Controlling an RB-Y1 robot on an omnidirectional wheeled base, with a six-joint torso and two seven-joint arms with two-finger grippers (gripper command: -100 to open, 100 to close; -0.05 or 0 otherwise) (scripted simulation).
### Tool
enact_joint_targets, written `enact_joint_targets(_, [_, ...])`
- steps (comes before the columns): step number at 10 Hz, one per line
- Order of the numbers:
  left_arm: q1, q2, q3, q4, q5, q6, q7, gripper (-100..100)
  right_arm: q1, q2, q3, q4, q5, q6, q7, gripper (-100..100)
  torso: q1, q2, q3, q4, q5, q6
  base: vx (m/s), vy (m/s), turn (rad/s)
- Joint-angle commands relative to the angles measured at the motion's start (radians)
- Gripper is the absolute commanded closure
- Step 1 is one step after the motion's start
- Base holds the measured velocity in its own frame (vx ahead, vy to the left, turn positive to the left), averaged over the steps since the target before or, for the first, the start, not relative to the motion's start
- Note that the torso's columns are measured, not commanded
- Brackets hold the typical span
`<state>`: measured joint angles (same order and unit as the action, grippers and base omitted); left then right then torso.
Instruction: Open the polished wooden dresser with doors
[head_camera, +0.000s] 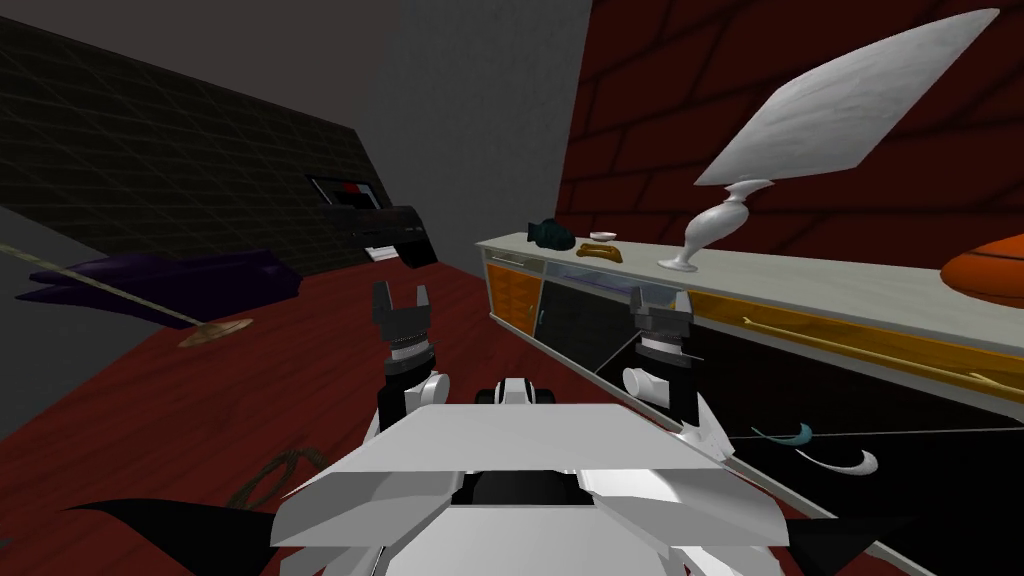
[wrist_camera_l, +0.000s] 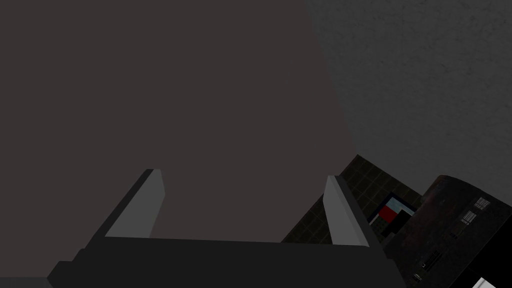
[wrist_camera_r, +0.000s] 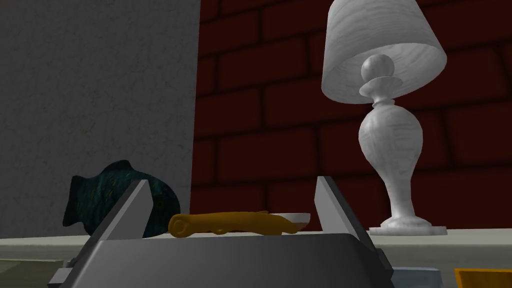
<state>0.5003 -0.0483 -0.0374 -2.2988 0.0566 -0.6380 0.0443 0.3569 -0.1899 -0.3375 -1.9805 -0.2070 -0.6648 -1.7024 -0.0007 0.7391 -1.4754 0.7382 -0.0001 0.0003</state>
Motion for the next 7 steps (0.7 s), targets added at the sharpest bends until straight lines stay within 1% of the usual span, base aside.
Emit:
enact_joint_targets(1, [0.0, 0.0, 0.0, 0.0, 0.0, 0.0, 0.0, 0, -0.003, 0.003, -0.014, 0.025, -0.024, -0.009, -0.077, -100, 0.001, -0.001, 0.0, 0.0, 0.0, -0.001, 0.06, 0.032, 0.077])
enact_joint_targets(2, [0.0, 0.0, 0.0, 0.0, 0.0, 0.0, 0.0, 0, -0.003, 0.003, -0.014, 0.025, -0.024, -0.009, -0.087, -100, 0.001, -0.002, -0.001, 0.0, 0.0, 0.0, 0.033, 0.018, -0.022])
enact_joint_targets(3, [0.0, 0.0, 0.0, 0.0, 0.0, 0.0, 0.0, 0, -0.005, 0.007, -0.026, 0.05, -0.048, -0.018, -0.125, -100, 0.0, 0.0, 0.0, 0.0, 0.0, 0.0, 0.061, 0.045, 0.117])
enact_joint_targets(4, [0.0, 0.0, 0.0, 0.0, 0.0, 0.0, 0.0, 0, -0.005, 0.007, -0.026, 0.05, -0.048, -0.018, -0.152, -100, 0.002, -0.002, -0.001, 0.0, 0.0, -0.001, 0.063, 0.042, 0.101])
enact_joint_targets(5, [0.0, 0.0, 0.0, 0.0, 0.0, 0.0, 0.0, 0, -0.006, 0.011, -0.038, 0.074, -0.072, -0.027, -0.181, -100, 0.001, -0.002, -0.001, 0.0, 0.0, 0.0, 0.087, 0.054, 0.162])
enact_joint_targets(6, [0.0, 0.0, 0.0, 0.0, 0.0, 0.0, 0.0, 0, -0.006, 0.011, -0.038, 0.074, -0.072, -0.027, -0.209, -100, 0.002, -0.003, -0.002, -0.001, 0.0, -0.001, 0.075, 0.04, 0.055])
enact_joint_targets(7, [0.0, 0.0, 0.0, 0.0, 0.0, 0.0, 0.0, 0, -0.006, 0.011, -0.038, 0.074, -0.072, -0.027, -0.223, -100, 0.0, -0.001, -0.001, 0.0, 0.0, 0.0, 0.03, 0.013, -0.024])
